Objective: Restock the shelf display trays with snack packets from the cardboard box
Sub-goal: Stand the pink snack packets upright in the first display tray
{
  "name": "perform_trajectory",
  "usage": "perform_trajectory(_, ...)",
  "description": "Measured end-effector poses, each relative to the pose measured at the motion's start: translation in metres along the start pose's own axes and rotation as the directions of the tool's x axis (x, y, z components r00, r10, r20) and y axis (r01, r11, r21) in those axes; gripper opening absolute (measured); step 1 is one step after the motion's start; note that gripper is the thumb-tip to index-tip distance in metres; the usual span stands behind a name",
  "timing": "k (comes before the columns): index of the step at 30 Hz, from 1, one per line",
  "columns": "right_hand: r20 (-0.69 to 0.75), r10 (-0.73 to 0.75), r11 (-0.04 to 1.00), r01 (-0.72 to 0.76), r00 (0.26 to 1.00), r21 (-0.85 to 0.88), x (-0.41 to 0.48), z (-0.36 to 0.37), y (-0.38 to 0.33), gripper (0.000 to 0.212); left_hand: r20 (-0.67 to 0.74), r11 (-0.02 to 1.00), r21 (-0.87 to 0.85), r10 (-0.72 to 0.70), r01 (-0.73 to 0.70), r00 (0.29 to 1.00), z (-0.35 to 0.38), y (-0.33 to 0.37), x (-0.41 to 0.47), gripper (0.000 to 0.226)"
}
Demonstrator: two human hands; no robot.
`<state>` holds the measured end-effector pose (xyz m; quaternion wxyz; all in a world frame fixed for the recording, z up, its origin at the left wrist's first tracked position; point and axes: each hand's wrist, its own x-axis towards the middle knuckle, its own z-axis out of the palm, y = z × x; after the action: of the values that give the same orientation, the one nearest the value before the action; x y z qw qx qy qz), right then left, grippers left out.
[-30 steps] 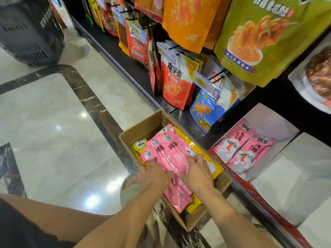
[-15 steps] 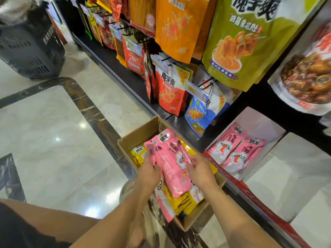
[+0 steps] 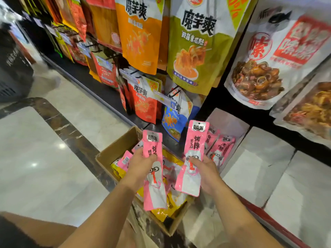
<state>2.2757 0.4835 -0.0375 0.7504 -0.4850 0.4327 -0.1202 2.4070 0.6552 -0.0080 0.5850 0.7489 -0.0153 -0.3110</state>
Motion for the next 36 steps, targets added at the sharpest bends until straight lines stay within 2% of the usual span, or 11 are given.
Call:
perform_trajectory(5,-0.086,0.018,0.989,-0.005,0.996,0.149,0.001,-0.037,-0.004,0.026,0.112,0.996,-0.080,0.041,-0.032,0.993,0.038,0.005,0.008,0.024)
perform_trajectory(12,-0.217,0.010,0.973,0.041,0.976,0.228,-0.006,-0.101,-0.015,0.026,0.203,0.997,-0.063,0.059,-0.047,0.977,0.099,-0.002,0.032,0.021)
perform_trajectory(17,-0.337,0.058,0.955,0.046,0.940,0.293,-0.002,-0.141,-0.015,0.026,0.274,0.997,0.037,0.050,-0.063,0.960,0.151,0.002,0.048,0.027)
perform_trajectory(20,-0.399,0.096,0.942,0.046,0.912,0.333,0.005,-0.161,-0.012,0.030,0.296,0.988,0.123,0.054,-0.094,0.954,0.178,0.006,0.062,0.010)
perform_trajectory(24,-0.384,0.074,0.922,0.083,0.921,0.377,0.008,-0.178,-0.010,0.032,0.288,0.959,0.237,0.082,-0.154,0.954,0.210,0.007,0.085,0.005)
perform_trajectory(26,-0.354,0.068,0.912,0.085,0.933,0.401,0.010,-0.185,-0.010,0.032,0.276,0.947,0.253,0.123,-0.196,0.953,0.225,0.006,0.095,0.015)
perform_trajectory(28,-0.350,0.067,0.902,0.093,0.934,0.422,0.014,-0.188,-0.010,0.032,0.291,0.938,0.260,0.150,-0.229,0.945,0.239,0.004,0.103,0.013)
perform_trajectory(32,-0.353,0.096,0.883,0.084,0.931,0.462,0.019,-0.188,-0.011,0.033,0.289,0.930,0.297,0.127,-0.215,0.949,0.265,-0.007,0.116,0.027)
perform_trajectory(36,-0.346,0.093,0.882,0.084,0.934,0.463,0.019,-0.186,-0.012,0.030,0.273,0.904,0.356,0.140,-0.235,0.952,0.283,-0.019,0.116,0.032)
